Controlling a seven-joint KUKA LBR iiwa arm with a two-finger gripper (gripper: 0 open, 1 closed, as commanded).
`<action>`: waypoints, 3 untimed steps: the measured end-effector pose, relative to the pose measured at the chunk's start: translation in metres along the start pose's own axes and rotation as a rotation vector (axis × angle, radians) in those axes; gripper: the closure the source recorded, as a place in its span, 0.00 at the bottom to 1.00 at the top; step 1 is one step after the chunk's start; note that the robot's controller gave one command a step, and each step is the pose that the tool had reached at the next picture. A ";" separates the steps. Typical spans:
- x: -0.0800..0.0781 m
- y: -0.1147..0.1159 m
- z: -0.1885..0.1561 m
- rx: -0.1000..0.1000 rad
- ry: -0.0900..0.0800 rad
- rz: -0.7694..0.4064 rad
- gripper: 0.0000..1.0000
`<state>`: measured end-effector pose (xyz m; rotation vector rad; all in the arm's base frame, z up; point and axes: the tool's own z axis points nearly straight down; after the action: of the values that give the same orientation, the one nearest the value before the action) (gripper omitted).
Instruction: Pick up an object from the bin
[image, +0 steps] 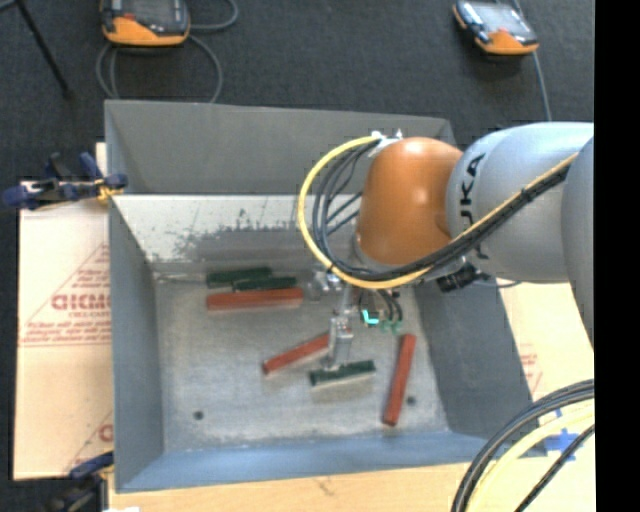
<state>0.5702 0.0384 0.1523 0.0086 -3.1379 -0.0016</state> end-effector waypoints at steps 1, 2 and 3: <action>-0.005 -0.003 0.084 0.002 -0.001 -0.159 0.00; -0.008 -0.003 0.077 0.002 -0.005 -0.156 1.00; -0.008 -0.003 0.077 0.001 -0.005 -0.154 1.00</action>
Offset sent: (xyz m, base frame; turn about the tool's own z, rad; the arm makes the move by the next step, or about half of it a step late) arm 0.0051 -0.0015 -0.0823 -0.1596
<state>0.5778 0.0359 0.0749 0.2510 -3.1333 -0.0003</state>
